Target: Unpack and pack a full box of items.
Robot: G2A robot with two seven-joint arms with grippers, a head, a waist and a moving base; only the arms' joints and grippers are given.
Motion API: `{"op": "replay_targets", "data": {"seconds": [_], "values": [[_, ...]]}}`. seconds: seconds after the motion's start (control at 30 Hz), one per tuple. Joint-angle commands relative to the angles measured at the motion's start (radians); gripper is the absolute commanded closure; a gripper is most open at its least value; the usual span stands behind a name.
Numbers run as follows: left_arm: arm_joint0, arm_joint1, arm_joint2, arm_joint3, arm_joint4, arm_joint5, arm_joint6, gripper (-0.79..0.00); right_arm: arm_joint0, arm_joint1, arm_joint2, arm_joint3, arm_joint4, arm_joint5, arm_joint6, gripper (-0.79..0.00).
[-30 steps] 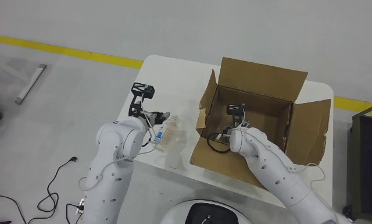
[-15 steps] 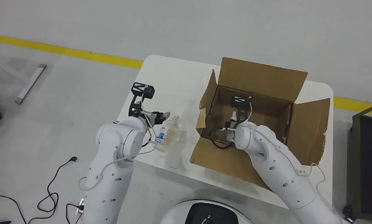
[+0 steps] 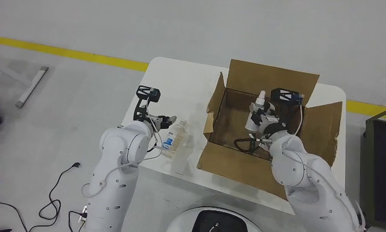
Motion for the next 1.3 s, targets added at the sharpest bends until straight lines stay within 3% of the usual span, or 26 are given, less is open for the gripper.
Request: {"op": "replay_targets", "data": {"seconds": [0.0, 0.07, 0.47, 0.57, 0.7, 0.83, 0.93, 1.27], "values": [[0.000, 0.000, 0.000, 0.000, 0.000, 0.000, 0.000, -0.785, -0.030, -0.001, 0.024, -0.021, 0.017, -0.018, -0.052, 0.000], [0.000, 0.000, 0.000, 0.000, 0.000, 0.000, 0.000, -0.785, -0.056, -0.005, 0.042, -0.026, 0.050, -0.007, -0.112, 0.000], [0.000, 0.000, 0.000, 0.000, 0.000, 0.000, 0.000, -0.785, -0.059, -0.005, 0.046, -0.034, 0.052, -0.020, -0.124, 0.000], [0.000, 0.000, 0.000, 0.000, 0.000, 0.000, 0.000, -0.785, -0.072, 0.005, 0.085, -0.107, -0.094, -0.081, -0.146, 0.000], [0.000, 0.000, 0.000, 0.000, 0.000, 0.000, 0.000, -0.785, -0.086, 0.012, 0.231, -0.244, -0.092, -0.109, -0.115, 0.000], [0.000, 0.000, 0.000, 0.000, 0.000, 0.000, 0.000, -0.785, -0.063, 0.020, 0.397, -0.244, -0.009, -0.214, -0.070, 0.000], [0.000, 0.000, 0.000, 0.000, 0.000, 0.000, 0.000, -0.785, -0.081, 0.031, 0.525, -0.244, -0.034, -0.295, 0.018, 0.000], [0.000, 0.000, 0.000, 0.000, 0.000, 0.000, 0.000, -0.785, -0.217, 0.049, 0.871, -0.244, -0.069, -0.463, 0.301, 0.000]]}}
